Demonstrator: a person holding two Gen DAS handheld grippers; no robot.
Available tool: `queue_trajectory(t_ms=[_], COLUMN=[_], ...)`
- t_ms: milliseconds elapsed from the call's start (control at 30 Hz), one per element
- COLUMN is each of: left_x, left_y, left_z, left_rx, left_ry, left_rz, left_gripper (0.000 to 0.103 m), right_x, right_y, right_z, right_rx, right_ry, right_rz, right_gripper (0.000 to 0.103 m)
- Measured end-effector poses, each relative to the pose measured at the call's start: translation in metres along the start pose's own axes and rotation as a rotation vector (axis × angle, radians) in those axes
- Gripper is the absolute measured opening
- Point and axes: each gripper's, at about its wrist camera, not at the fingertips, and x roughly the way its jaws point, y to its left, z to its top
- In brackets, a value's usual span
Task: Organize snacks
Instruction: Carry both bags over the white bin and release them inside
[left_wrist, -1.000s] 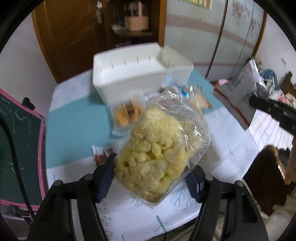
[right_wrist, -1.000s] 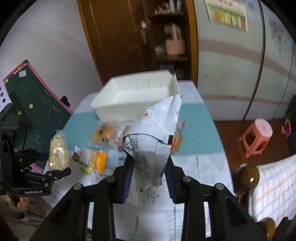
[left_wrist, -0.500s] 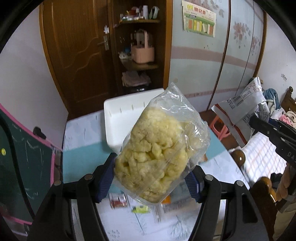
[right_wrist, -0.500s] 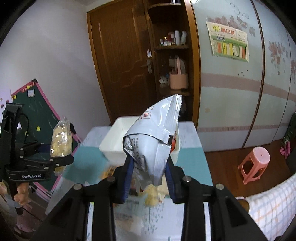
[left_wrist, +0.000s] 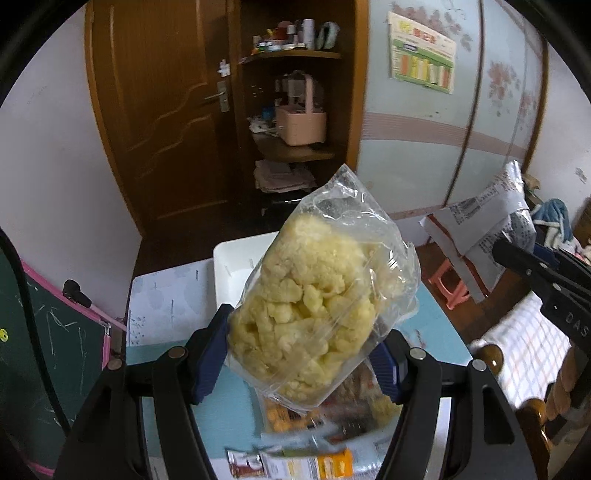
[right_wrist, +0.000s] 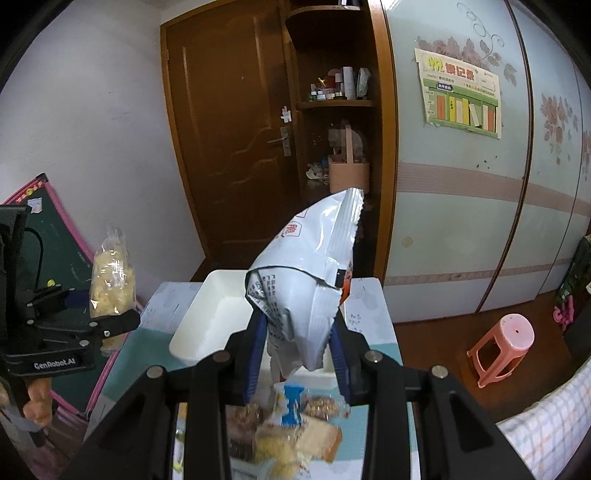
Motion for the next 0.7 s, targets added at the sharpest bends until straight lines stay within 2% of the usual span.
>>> queue_trajectory(t_ms=[267,700], left_x=[0.050,0.120], left_y=[0.006,0.016], left_z=[0.016,0.014], left_rx=[-0.016,-0.040], left_ry=[0.000,0.062], left_rz=[0.058,0.074], left_gripper=[0.067,0.067], right_x=[0.053,0.127], right_y=[0.010,0.014], right_z=[0.015,0.010], right_rx=[0.011,0.005], right_ry=[0.050,0.160], right_rz=[-0.015,-0.039], right_gripper=[0.034,0.036])
